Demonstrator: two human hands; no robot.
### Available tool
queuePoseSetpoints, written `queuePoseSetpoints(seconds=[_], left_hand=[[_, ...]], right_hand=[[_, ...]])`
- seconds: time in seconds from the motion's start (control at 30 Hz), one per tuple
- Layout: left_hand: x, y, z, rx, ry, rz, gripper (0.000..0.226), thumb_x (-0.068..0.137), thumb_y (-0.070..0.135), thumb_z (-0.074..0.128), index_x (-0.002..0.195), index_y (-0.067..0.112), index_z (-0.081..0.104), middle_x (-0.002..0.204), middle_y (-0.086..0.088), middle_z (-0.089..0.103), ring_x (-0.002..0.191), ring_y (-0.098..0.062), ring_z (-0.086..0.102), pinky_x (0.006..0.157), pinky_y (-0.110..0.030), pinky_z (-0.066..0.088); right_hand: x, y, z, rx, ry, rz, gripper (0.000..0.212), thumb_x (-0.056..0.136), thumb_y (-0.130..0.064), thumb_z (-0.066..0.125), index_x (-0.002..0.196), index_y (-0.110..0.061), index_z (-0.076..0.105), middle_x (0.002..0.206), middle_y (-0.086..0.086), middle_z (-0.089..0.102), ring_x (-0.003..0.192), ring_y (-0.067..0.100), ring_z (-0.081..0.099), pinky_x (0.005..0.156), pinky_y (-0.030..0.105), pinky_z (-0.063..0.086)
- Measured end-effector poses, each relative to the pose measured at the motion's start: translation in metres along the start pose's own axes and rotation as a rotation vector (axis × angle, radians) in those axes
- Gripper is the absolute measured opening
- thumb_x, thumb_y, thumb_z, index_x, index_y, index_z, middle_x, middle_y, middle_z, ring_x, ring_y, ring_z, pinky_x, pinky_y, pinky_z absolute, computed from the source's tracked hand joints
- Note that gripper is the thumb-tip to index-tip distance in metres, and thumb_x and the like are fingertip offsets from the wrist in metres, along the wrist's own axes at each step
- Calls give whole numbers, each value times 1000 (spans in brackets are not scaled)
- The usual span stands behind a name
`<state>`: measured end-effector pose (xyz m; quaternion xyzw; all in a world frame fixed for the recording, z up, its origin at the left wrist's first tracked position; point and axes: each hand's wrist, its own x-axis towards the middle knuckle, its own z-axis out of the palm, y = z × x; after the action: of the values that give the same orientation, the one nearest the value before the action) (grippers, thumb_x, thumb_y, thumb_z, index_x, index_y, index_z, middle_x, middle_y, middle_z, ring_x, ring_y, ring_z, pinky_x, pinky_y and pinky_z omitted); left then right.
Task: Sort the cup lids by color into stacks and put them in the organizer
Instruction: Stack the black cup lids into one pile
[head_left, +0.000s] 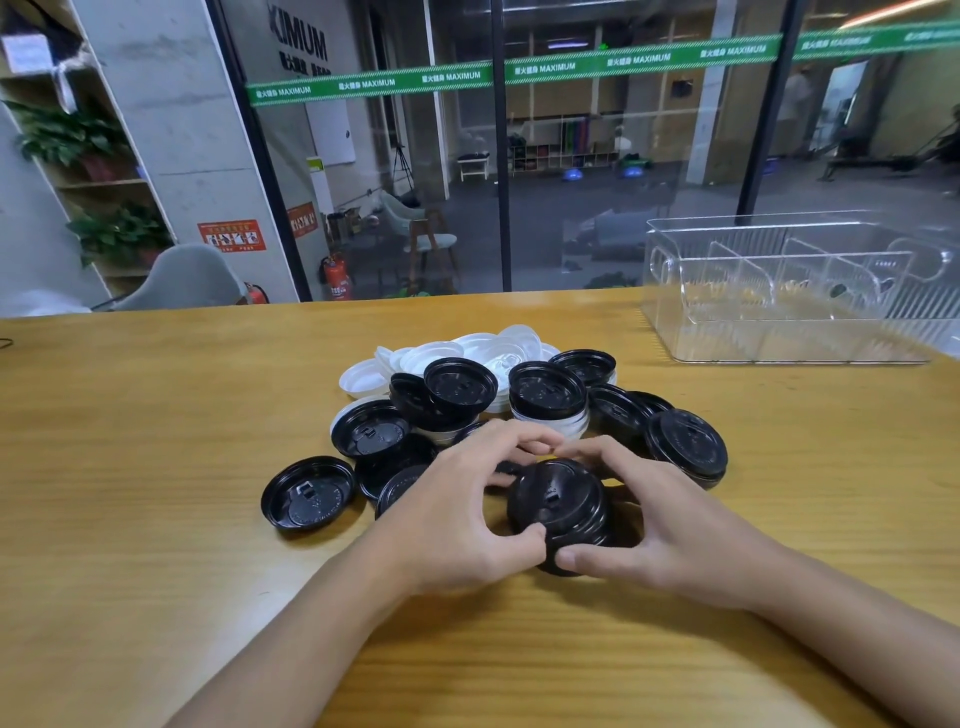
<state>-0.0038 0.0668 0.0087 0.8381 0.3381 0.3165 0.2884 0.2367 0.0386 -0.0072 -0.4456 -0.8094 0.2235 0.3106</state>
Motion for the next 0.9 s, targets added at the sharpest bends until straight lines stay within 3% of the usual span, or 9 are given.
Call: queuePoseSetpoints(seconds=[0.1, 0.23, 0.3, 0.5, 0.6, 0.73, 0.8, 0.9], left_hand=[[0, 0, 2, 24, 48, -17, 61, 78, 33, 89, 132, 37, 62, 121, 14, 65, 124, -7, 61, 100, -22, 53], [3, -1, 5, 174, 143, -6, 54, 72, 57, 90, 118, 38, 68, 100, 16, 68, 98, -11, 63, 79, -12, 45], [2, -1, 4, 142, 136, -8, 52, 74, 51, 89, 120, 39, 67, 103, 15, 70, 98, -12, 64, 78, -14, 46], [-1, 3, -3, -30, 23, -34, 66, 78, 11, 80, 136, 37, 59, 129, 15, 66, 126, -6, 61, 101, -27, 54], [-1, 3, -1, -15, 29, -43, 64, 79, 23, 86, 136, 38, 59, 131, 16, 65, 130, -6, 59, 103, -28, 54], [1, 2, 5, 90, 124, -49, 56, 73, 51, 92, 122, 38, 68, 106, 14, 70, 105, -12, 66, 86, -29, 55], [2, 1, 5, 63, 138, -58, 54, 72, 46, 94, 119, 36, 69, 103, 13, 72, 100, -13, 67, 83, -30, 55], [2, 1, 0, -62, 85, -72, 59, 75, 27, 96, 125, 35, 67, 116, 12, 74, 116, -6, 68, 97, -27, 56]], right_hand=[[-1, 1, 0, -9, 5, 11, 67, 81, -43, 90, 137, -32, 54, 127, -23, 69, 119, 1, 67, 101, 29, 53], [0, 1, 0, -6, 7, 3, 67, 81, -39, 90, 137, -34, 54, 125, -23, 69, 117, 3, 68, 98, 27, 52], [0, 0, 0, 10, 0, 1, 73, 82, -38, 90, 142, -36, 50, 125, -21, 69, 118, 4, 68, 98, 25, 52], [1, 0, 0, 17, -5, -14, 78, 84, -41, 88, 149, -35, 47, 135, -26, 66, 127, -1, 63, 105, 23, 49], [0, 0, 1, 6, 7, -6, 72, 82, -43, 89, 144, -33, 53, 134, -27, 66, 125, -2, 63, 104, 25, 51], [0, 2, 1, -17, 20, 1, 67, 80, -43, 91, 138, -35, 58, 128, -30, 67, 121, -3, 64, 101, 21, 51], [0, 2, 1, -12, 16, 2, 68, 80, -41, 91, 139, -35, 58, 128, -29, 67, 121, -3, 65, 100, 21, 51], [0, 2, -1, 21, -9, -12, 76, 81, -38, 91, 145, -36, 52, 133, -29, 66, 126, -3, 63, 103, 18, 48]])
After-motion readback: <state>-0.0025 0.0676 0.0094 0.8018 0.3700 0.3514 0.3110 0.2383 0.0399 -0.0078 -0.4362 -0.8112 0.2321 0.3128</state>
